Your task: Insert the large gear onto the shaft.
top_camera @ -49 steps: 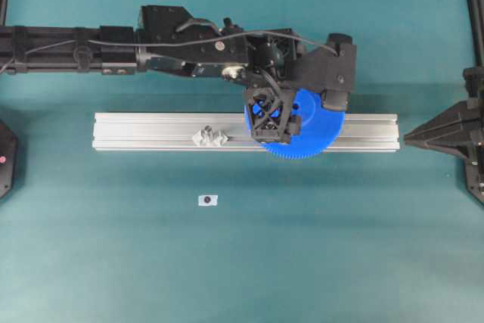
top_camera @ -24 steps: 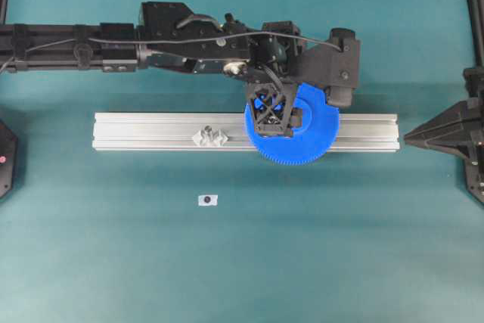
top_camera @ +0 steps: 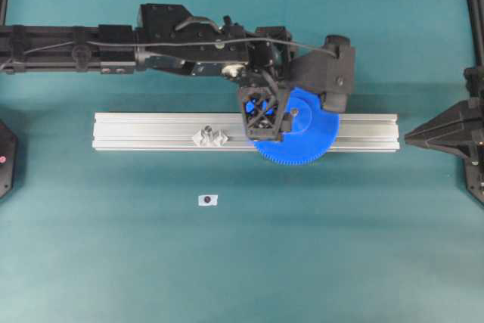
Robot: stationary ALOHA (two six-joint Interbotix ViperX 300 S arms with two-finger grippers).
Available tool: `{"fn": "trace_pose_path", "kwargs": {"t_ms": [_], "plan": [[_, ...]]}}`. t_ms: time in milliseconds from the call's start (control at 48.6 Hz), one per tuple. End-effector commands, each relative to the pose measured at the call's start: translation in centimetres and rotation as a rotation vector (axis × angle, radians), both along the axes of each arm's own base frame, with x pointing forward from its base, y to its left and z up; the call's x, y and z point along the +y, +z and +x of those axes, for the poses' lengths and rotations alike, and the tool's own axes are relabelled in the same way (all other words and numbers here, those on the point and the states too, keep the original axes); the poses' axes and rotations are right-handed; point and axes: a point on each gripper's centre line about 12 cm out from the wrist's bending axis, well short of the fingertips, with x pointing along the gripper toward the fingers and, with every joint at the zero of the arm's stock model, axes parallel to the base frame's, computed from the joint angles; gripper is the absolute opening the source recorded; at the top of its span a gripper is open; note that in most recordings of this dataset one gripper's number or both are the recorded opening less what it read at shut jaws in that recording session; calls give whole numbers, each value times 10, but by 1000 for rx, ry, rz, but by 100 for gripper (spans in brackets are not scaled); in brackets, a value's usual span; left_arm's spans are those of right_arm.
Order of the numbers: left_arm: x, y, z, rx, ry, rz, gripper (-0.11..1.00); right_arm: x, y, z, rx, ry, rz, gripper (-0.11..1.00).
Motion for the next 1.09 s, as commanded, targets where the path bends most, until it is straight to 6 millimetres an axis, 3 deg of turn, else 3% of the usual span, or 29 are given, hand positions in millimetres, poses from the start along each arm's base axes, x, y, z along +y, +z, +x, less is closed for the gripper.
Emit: {"fn": "trace_pose_path", "kwargs": {"t_ms": [0, 309, 1070], "plan": [[-8, 35, -7, -73, -14, 11, 89, 0, 3, 1, -9, -3, 7, 1], [-16, 61, -36, -185, -6, 9, 88, 0, 3, -5, 9, -4, 7, 1], [-28, 82, -114, -317, 78, -55, 88, -2, 4, -11, 37, -12, 5, 1]]}}
